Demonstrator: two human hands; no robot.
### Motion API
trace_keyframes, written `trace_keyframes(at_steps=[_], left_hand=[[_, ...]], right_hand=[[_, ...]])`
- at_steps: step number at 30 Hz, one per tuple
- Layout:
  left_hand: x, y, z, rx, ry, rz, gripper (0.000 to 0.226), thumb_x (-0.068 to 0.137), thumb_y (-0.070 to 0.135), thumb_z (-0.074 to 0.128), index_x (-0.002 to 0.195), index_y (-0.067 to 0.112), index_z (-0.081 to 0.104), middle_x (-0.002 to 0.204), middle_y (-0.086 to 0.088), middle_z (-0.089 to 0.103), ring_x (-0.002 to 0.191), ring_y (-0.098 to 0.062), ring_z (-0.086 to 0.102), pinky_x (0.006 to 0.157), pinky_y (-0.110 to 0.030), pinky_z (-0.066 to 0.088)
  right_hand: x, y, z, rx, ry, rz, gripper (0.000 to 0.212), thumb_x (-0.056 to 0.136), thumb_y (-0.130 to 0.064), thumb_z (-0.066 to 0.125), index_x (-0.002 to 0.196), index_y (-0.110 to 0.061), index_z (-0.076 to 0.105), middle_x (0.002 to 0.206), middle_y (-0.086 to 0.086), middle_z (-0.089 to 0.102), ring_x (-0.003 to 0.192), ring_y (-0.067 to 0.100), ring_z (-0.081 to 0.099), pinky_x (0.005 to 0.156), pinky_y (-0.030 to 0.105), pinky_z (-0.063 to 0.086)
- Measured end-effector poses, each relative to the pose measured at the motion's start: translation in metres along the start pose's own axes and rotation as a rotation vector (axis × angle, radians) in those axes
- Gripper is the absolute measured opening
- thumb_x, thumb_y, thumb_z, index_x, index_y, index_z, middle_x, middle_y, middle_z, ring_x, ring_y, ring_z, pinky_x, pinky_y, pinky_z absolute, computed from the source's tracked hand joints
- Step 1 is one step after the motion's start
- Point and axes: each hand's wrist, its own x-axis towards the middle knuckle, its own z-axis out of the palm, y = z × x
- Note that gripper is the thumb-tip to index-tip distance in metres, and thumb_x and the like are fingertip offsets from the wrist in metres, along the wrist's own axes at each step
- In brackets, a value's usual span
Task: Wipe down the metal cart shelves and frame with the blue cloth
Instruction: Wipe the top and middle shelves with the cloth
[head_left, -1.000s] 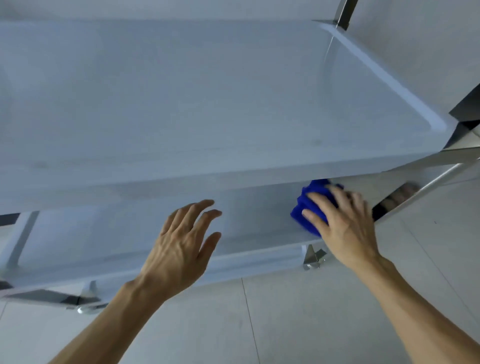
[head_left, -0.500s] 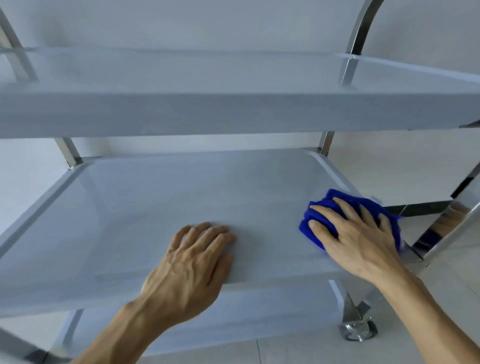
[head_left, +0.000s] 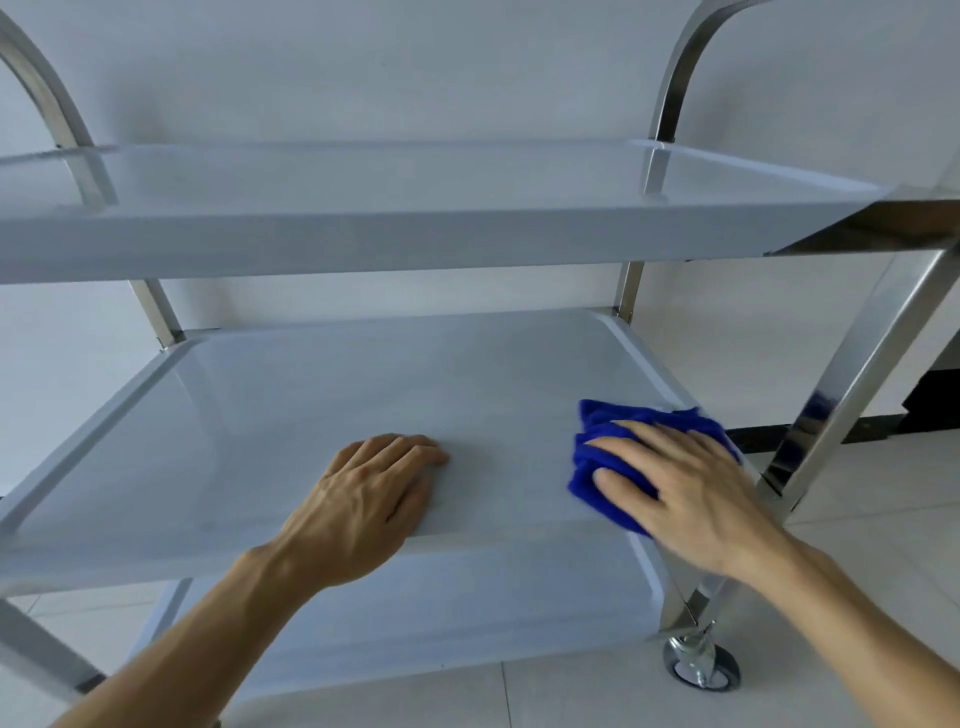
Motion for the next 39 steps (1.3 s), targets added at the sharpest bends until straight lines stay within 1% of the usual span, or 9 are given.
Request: trace_keyframes(at_steps=[5,9,14,18,21,26,33,36,39], left_hand=[[0.004,-0.016,0.000,-0.199,-0.038,-0.029,0.036,0.098,0.038,0.049,0.130,0.023,0.058,0.137,0.013,0.053,0.129,-0.009,0.048,0.109,-0.021,0.032],[0.003,-0.014,0.000,-0.082,-0.021,-0.035,0.048,0.097,0.048,0.028,0.130,0.024,0.053,0.136,0.014,0.051,0.124,-0.009,0.049,0.108,-0.020,0.030],[0.006,-0.005,0.003,0.010,0.003,-0.103,0.053,0.091,0.048,0.014,0.129,0.034,0.047,0.134,0.018,0.045,0.120,-0.007,0.046,0.103,-0.016,0.023],[0.007,-0.004,0.003,0.032,0.010,-0.112,0.058,0.089,0.048,0.010,0.131,0.034,0.047,0.134,0.016,0.045,0.120,-0.008,0.047,0.105,-0.022,0.027],[0.009,-0.005,0.002,0.016,0.000,-0.100,0.060,0.087,0.048,0.009,0.132,0.033,0.046,0.134,0.015,0.045,0.123,-0.009,0.045,0.106,-0.024,0.027],[0.016,-0.007,0.003,0.039,-0.008,-0.099,0.056,0.085,0.041,0.012,0.128,0.034,0.046,0.129,0.016,0.045,0.122,-0.010,0.044,0.105,-0.026,0.027],[0.025,-0.004,0.005,0.080,-0.008,-0.107,0.047,0.086,0.034,0.026,0.126,0.032,0.051,0.131,0.010,0.048,0.120,-0.016,0.046,0.106,-0.037,0.031],[0.027,-0.005,0.008,0.078,-0.081,-0.162,0.061,0.084,0.043,0.013,0.140,0.037,0.037,0.156,0.006,0.028,0.145,-0.019,0.024,0.119,-0.046,0.016],[0.028,-0.009,0.014,0.075,-0.147,-0.229,0.069,0.084,0.049,0.002,0.152,0.042,0.010,0.165,0.006,0.002,0.152,-0.021,0.000,0.121,-0.052,-0.002]], right_hand=[[0.025,0.039,0.005,0.023,-0.067,0.277,0.036,0.093,-0.064,0.027,0.127,-0.056,0.035,0.144,-0.028,0.039,0.135,0.016,0.039,0.109,0.046,0.031],[0.077,0.020,0.023,-0.010,-0.178,0.422,0.037,0.092,-0.063,0.020,0.125,-0.053,0.033,0.151,-0.014,0.030,0.136,0.036,0.029,0.109,0.064,0.018],[0.091,-0.040,0.040,0.078,-0.208,0.189,0.043,0.092,-0.066,0.028,0.135,-0.060,0.031,0.157,-0.022,0.021,0.142,0.032,0.024,0.116,0.061,0.010],[0.051,-0.061,0.031,0.044,-0.131,-0.074,0.045,0.091,-0.066,0.025,0.132,-0.056,0.038,0.151,-0.027,0.030,0.138,0.020,0.035,0.113,0.053,0.023],[0.022,-0.040,0.019,0.022,-0.100,-0.112,0.046,0.092,-0.066,0.022,0.132,-0.052,0.040,0.146,-0.030,0.036,0.137,0.009,0.037,0.111,0.044,0.029],[0.040,0.029,0.010,0.019,-0.147,0.160,0.055,0.087,-0.075,0.012,0.138,-0.057,0.027,0.151,-0.032,0.029,0.143,0.006,0.029,0.117,0.047,0.025],[0.146,0.039,0.037,0.004,-0.173,0.453,0.046,0.087,-0.068,0.021,0.129,-0.056,0.033,0.155,-0.015,0.027,0.141,0.036,0.025,0.111,0.057,0.020],[0.160,-0.002,0.052,0.033,-0.173,0.324,0.047,0.089,-0.068,0.025,0.133,-0.054,0.035,0.157,-0.017,0.025,0.143,0.036,0.026,0.115,0.057,0.014],[0.139,-0.042,0.054,0.031,-0.192,0.037,0.049,0.090,-0.071,0.029,0.136,-0.058,0.034,0.156,-0.022,0.025,0.143,0.026,0.028,0.116,0.053,0.018]])
